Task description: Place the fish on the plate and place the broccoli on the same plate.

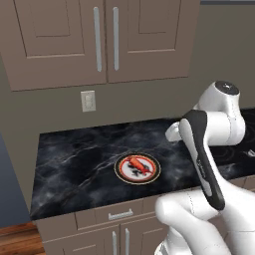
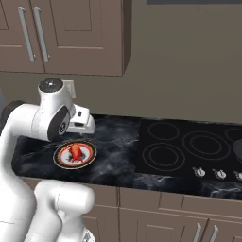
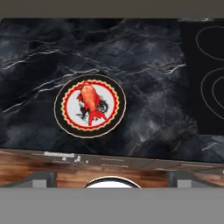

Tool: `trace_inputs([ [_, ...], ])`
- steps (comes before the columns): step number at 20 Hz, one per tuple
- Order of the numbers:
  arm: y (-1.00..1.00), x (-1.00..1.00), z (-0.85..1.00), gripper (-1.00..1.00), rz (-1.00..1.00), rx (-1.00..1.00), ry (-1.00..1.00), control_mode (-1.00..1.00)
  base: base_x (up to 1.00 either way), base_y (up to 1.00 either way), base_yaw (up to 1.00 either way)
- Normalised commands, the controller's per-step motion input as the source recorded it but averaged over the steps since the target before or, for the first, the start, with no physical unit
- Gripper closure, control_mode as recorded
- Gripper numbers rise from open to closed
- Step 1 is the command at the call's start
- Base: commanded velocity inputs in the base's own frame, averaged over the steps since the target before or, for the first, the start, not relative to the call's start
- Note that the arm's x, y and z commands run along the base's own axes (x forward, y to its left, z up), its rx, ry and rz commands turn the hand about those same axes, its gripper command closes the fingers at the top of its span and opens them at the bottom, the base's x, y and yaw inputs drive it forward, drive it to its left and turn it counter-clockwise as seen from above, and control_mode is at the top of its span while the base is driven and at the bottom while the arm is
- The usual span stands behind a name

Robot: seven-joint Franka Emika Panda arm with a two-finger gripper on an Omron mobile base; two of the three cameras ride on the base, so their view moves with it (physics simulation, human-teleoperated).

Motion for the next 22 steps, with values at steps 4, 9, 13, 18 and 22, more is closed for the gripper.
trace_inputs([
  [4,0.02,-0.11,0.14,-1.0,0.0,-0.02,-0.06,-1.0,0.0,0.0,0.0],
  [9,0.0,0.0,0.0,-1.0,0.0,0.0,0.0,-1.0,0.0,0.0,0.0],
  [13,0.0,-0.03,0.0,-1.0,0.0,0.0,0.0,1.0,-0.13,-0.18,-0.03],
  [18,0.0,0.0,0.0,-1.0,0.0,0.0,0.0,1.0,-0.04,-0.91,-0.08],
  [22,0.0,0.0,0.0,-1.0,0.0,0.0,0.0,1.0,-0.01,-1.0,-0.12],
])
